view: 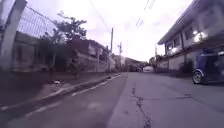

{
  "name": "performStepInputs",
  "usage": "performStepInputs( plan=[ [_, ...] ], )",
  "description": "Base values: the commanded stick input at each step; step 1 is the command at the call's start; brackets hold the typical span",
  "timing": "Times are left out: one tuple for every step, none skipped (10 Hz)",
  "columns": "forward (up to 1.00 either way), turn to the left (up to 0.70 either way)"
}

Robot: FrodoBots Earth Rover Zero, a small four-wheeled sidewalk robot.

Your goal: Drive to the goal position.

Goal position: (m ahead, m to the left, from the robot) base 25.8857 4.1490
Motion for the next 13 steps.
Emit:
performStepInputs(
  plan=[
    [0.70,-0.35],
    [0.70,-0.35],
    [0.70,-0.35],
    [0.70,-0.35],
    [0.70,-0.15],
    [0.70,0.00],
    [0.70,0.00],
    [0.70,0.00],
    [0.70,0.00],
    [0.70,0.00],
    [0.70,0.00],
    [0.70,0.00],
    [0.70,0.00]
  ],
)
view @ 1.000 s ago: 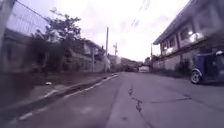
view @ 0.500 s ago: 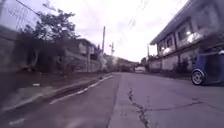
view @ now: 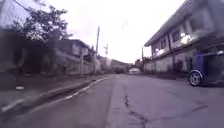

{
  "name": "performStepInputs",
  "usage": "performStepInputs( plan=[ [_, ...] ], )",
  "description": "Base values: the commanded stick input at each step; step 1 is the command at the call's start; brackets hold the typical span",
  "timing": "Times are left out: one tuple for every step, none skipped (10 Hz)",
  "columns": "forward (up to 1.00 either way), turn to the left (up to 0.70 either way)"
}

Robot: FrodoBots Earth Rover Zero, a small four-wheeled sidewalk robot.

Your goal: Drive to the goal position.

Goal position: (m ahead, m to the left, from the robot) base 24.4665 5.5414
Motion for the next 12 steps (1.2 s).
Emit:
performStepInputs(
  plan=[
    [0.70,0.00],
    [0.70,0.00],
    [0.70,0.00],
    [0.70,0.00],
    [0.70,0.00],
    [0.70,0.00],
    [0.70,-0.14],
    [0.70,-0.35],
    [0.70,-0.35],
    [0.70,-0.35],
    [0.70,-0.35],
    [0.70,-0.35]
  ],
)
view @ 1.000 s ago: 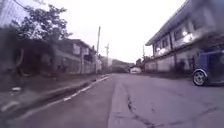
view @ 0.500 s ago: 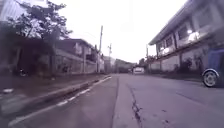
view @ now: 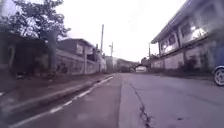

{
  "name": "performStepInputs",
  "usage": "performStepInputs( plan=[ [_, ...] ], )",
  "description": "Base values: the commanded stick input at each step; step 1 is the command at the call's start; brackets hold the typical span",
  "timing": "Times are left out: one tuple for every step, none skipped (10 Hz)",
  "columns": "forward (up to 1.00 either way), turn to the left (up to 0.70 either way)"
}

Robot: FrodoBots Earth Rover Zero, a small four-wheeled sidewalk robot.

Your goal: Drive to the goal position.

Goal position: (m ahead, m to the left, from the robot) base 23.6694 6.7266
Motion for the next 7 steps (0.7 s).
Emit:
performStepInputs(
  plan=[
    [0.70,-0.21],
    [0.70,0.00],
    [0.70,0.00],
    [0.70,0.00],
    [0.70,0.00],
    [0.70,0.00],
    [0.70,0.00]
  ],
)
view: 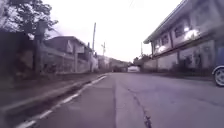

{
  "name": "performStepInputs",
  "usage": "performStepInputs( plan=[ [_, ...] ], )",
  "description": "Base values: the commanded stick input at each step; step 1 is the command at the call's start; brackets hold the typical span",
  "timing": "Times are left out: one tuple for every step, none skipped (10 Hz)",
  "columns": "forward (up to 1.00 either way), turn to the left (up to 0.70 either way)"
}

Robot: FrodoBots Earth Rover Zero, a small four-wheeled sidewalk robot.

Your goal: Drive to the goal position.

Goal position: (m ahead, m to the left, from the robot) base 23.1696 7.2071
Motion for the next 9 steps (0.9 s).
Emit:
performStepInputs(
  plan=[
    [0.70,0.00],
    [0.70,0.00],
    [0.70,-0.09],
    [0.70,-0.34],
    [0.70,-0.35],
    [0.70,-0.35],
    [0.70,-0.33],
    [0.70,-0.08],
    [0.70,0.00]
  ],
)
